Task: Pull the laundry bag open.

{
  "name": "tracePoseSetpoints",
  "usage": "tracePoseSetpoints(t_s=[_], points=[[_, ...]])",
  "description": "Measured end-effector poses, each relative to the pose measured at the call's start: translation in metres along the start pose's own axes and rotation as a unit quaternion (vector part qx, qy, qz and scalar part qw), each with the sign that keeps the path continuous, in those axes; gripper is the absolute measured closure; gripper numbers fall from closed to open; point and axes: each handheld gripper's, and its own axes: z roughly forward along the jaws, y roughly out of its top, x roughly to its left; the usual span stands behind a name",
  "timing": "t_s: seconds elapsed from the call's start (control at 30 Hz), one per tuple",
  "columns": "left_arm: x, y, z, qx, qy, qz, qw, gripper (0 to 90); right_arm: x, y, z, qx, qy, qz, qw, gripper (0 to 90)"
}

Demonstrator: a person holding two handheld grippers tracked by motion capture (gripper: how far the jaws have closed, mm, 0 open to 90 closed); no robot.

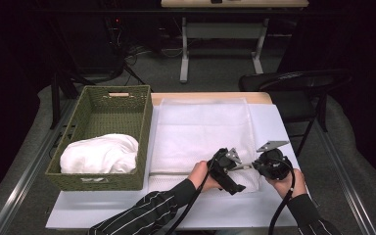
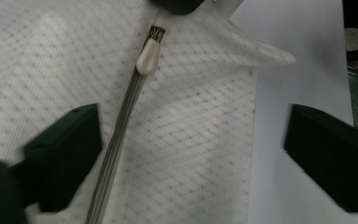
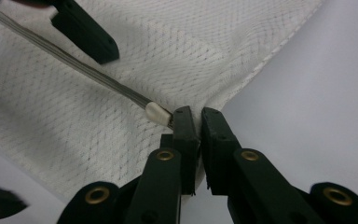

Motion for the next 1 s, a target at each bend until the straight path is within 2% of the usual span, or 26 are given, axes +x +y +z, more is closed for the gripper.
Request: tracePoseSetpoints(t_s=[0.03, 0.07, 0.13, 0.17, 0.2, 0.27, 0.37, 0.4, 0.43, 0.5, 0.6, 0.67, 0.77, 0.9, 1.0], points=[[0.001, 0.000, 0.002, -0.012, -0.008, 0.000, 0.9999, 19.3, 0.000, 0.000, -0.001, -0.002, 0.000, -0.002, 1.0000, 85.3], [0.001, 0.002, 0.003, -0.013, -0.010, -0.001, 0.9999, 23.5, 0.000, 0.000, -0.001, -0.004, 0.001, -0.002, 1.0000, 85.3], [0.002, 0.005, 0.007, -0.013, 0.006, -0.010, 0.9998, 34.8, -0.001, 0.000, -0.002, -0.008, 0.002, -0.002, 1.0000, 85.3], [0.004, 0.006, 0.008, -0.016, -0.004, -0.017, 0.9997, 36.1, 0.000, -0.001, -0.002, -0.008, 0.002, -0.003, 1.0000, 85.3], [0.005, 0.007, 0.009, -0.015, 0.005, -0.025, 0.9996, 41.7, 0.000, -0.001, -0.002, -0.007, 0.002, -0.002, 1.0000, 85.4], [0.009, 0.009, 0.011, -0.018, 0.003, -0.037, 0.9991, 44.6, 0.001, 0.000, -0.003, -0.009, 0.005, -0.005, 0.9999, 85.3], [0.013, 0.010, 0.012, -0.022, 0.001, -0.051, 0.9985, 54.0, 0.002, 0.000, -0.003, -0.012, 0.005, -0.011, 0.9999, 85.3], [0.014, 0.011, 0.012, -0.020, 0.010, -0.054, 0.9983, 56.7, 0.003, 0.000, -0.003, -0.010, 0.005, -0.011, 0.9999, 85.4], [0.015, 0.011, 0.012, -0.027, -0.002, -0.060, 0.9978, 60.3, 0.004, 0.001, -0.003, -0.009, 0.005, -0.011, 0.9999, 85.4], [0.014, 0.012, 0.012, -0.021, 0.005, -0.054, 0.9983, 64.6, 0.005, 0.001, -0.003, -0.012, 0.005, -0.012, 0.9998, 85.4], [0.013, 0.011, 0.013, -0.019, 0.004, -0.053, 0.9984, 70.1, 0.005, 0.001, -0.003, -0.012, 0.005, -0.010, 0.9999, 85.4], [0.014, 0.010, 0.014, -0.025, -0.005, -0.061, 0.9978, 74.4, 0.005, 0.001, -0.003, -0.015, 0.009, -0.008, 0.9998, 85.4], [0.012, 0.009, 0.016, -0.025, -0.001, -0.059, 0.9979, 77.8, 0.006, 0.001, -0.003, -0.016, 0.013, -0.007, 0.9998, 85.3], [0.011, 0.008, 0.016, -0.038, 0.010, -0.076, 0.9963, 82.8, 0.008, 0.001, -0.003, -0.016, 0.016, -0.008, 0.9997, 85.4], [0.010, 0.007, 0.018, -0.043, 0.008, -0.082, 0.9957, 84.6, 0.009, 0.001, -0.003, -0.017, 0.017, -0.008, 0.9997, 85.5]])
